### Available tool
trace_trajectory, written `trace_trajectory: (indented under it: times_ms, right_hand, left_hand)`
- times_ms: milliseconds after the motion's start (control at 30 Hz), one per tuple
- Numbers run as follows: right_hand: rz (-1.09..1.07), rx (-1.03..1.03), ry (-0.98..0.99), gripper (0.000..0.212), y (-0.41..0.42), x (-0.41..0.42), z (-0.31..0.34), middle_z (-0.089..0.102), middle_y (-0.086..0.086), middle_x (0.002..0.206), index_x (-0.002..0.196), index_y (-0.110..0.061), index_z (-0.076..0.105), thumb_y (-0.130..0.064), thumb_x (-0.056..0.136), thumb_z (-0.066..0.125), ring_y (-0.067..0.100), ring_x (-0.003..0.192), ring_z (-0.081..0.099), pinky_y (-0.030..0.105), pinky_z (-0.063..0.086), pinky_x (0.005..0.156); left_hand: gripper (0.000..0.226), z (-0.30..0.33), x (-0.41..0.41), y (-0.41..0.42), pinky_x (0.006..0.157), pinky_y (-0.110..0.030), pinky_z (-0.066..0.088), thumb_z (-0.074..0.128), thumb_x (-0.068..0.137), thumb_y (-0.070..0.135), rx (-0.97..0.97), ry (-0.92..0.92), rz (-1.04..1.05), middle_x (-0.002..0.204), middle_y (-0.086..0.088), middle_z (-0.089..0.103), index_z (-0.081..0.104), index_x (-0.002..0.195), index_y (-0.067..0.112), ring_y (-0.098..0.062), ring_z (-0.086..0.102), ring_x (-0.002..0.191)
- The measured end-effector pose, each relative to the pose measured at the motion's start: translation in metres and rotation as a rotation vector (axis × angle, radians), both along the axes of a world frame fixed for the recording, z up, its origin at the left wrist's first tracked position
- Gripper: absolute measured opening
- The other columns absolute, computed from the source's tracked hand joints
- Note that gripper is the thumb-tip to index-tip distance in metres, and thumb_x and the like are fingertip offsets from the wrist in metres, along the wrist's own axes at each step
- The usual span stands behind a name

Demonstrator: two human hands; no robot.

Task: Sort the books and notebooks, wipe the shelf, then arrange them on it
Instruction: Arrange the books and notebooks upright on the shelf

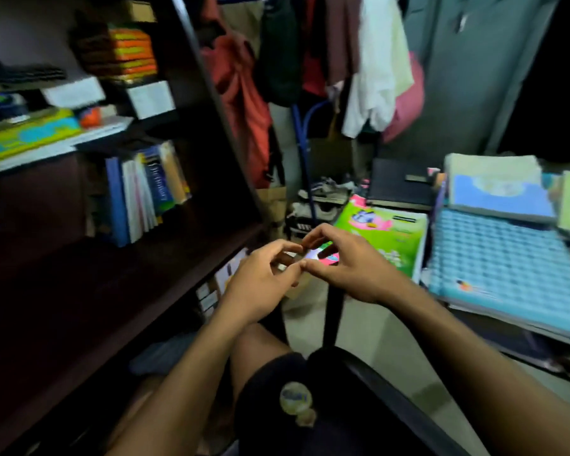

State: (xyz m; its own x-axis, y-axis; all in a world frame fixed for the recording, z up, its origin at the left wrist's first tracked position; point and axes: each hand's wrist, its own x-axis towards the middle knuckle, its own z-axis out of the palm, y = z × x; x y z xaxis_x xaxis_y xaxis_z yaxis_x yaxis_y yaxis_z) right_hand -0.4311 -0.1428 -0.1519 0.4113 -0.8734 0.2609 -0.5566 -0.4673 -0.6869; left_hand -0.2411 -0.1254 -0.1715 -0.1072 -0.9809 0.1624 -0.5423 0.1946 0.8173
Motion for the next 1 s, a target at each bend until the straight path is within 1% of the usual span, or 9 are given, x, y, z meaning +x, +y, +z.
trace_trajectory:
  times_ms: [67, 133, 200, 333, 400, 567, 733, 867, 1000]
  right_hand:
    - [-0.036, 0.022, 0.172, 0.037, -0.008, -0.032, 0.006, 0.066, -0.003, 0.114, 0.118, -0.023, 0.061, -0.043, 0.089, 0.073, 0.010, 0.105, 0.061, 0.031, 0.052, 0.089]
    - [-0.095, 0.076, 0.308, 0.046, -0.018, -0.057, 0.012, 0.064, 0.001, 0.123, 0.127, -0.023, 0.057, -0.046, 0.090, 0.071, 0.015, 0.112, 0.059, 0.037, 0.049, 0.096]
    - [-0.173, 0.098, 0.401, 0.052, -0.028, -0.077, 0.012, 0.061, 0.004, 0.129, 0.134, -0.021, 0.053, -0.045, 0.091, 0.069, 0.020, 0.117, 0.057, 0.036, 0.046, 0.098]
    - [-0.208, 0.219, 0.566, 0.062, -0.045, -0.102, -0.005, 0.055, 0.006, 0.142, 0.141, -0.026, 0.044, -0.051, 0.090, 0.069, 0.026, 0.125, 0.054, 0.039, 0.044, 0.103]
    - [-0.173, 0.276, 0.628, 0.065, -0.049, -0.104, -0.013, 0.051, 0.004, 0.146, 0.144, -0.027, 0.041, -0.052, 0.090, 0.068, 0.026, 0.129, 0.050, 0.039, 0.042, 0.106]
    - [-0.150, 0.284, 0.648, 0.069, -0.053, -0.098, -0.020, 0.049, 0.004, 0.146, 0.149, -0.030, 0.037, -0.055, 0.091, 0.066, 0.026, 0.132, 0.048, 0.040, 0.041, 0.107]
    - [-0.165, 0.265, 0.627, 0.068, -0.056, -0.104, -0.025, 0.049, 0.004, 0.146, 0.148, -0.031, 0.038, -0.056, 0.091, 0.065, 0.026, 0.132, 0.048, 0.042, 0.042, 0.108]
    - [-0.172, 0.247, 0.625, 0.068, -0.055, -0.104, -0.026, 0.047, 0.002, 0.144, 0.147, -0.032, 0.039, -0.058, 0.089, 0.065, 0.026, 0.134, 0.043, 0.046, 0.042, 0.106]
    - [-0.161, 0.246, 0.664, 0.072, -0.055, -0.099, -0.031, 0.043, 0.006, 0.143, 0.147, -0.031, 0.039, -0.055, 0.087, 0.069, 0.029, 0.132, 0.039, 0.047, 0.043, 0.104]
  left_hand:
    - [0.033, -0.007, -0.022, -0.007, 0.074, -0.029, 0.055, 0.069, 0.084, 0.046, 0.003, -0.040, -0.038, 0.095, 0.011, 0.074, 0.068, 0.113, 0.032, -0.006, 0.070, 0.083]
    - [0.043, -0.012, -0.035, -0.014, 0.085, -0.033, 0.057, 0.069, 0.079, 0.048, 0.016, -0.063, -0.052, 0.103, 0.011, 0.073, 0.066, 0.118, 0.031, -0.004, 0.069, 0.088]
    - [0.052, -0.015, -0.041, -0.018, 0.093, -0.035, 0.056, 0.066, 0.075, 0.049, 0.036, -0.087, -0.059, 0.112, 0.011, 0.071, 0.064, 0.124, 0.029, -0.003, 0.068, 0.095]
    - [0.053, -0.024, -0.045, -0.025, 0.102, -0.038, 0.051, 0.069, 0.083, 0.043, 0.075, -0.163, -0.068, 0.125, 0.007, 0.067, 0.058, 0.132, 0.026, -0.007, 0.064, 0.112]
    - [0.059, -0.031, -0.046, -0.028, 0.107, -0.039, 0.048, 0.067, 0.082, 0.047, 0.087, -0.191, -0.045, 0.130, 0.007, 0.064, 0.055, 0.136, 0.027, -0.008, 0.060, 0.120]
    - [0.062, -0.039, -0.063, -0.039, 0.108, -0.037, 0.041, 0.068, 0.086, 0.049, 0.059, -0.327, -0.021, 0.138, 0.004, 0.053, 0.048, 0.142, 0.031, -0.018, 0.050, 0.127]
    - [0.062, -0.037, -0.080, -0.064, 0.106, -0.038, 0.038, 0.066, 0.090, 0.050, 0.031, -0.530, 0.041, 0.138, -0.003, 0.054, 0.045, 0.144, 0.030, -0.030, 0.043, 0.127]
    - [0.059, -0.033, -0.087, -0.077, 0.106, -0.035, 0.034, 0.065, 0.090, 0.053, 0.128, -0.506, 0.056, 0.140, -0.008, 0.054, 0.049, 0.141, 0.028, -0.032, 0.043, 0.129]
    - [0.060, -0.031, -0.089, -0.086, 0.104, -0.035, 0.038, 0.066, 0.091, 0.052, 0.223, -0.454, 0.062, 0.139, -0.011, 0.053, 0.048, 0.141, 0.025, -0.032, 0.046, 0.131]
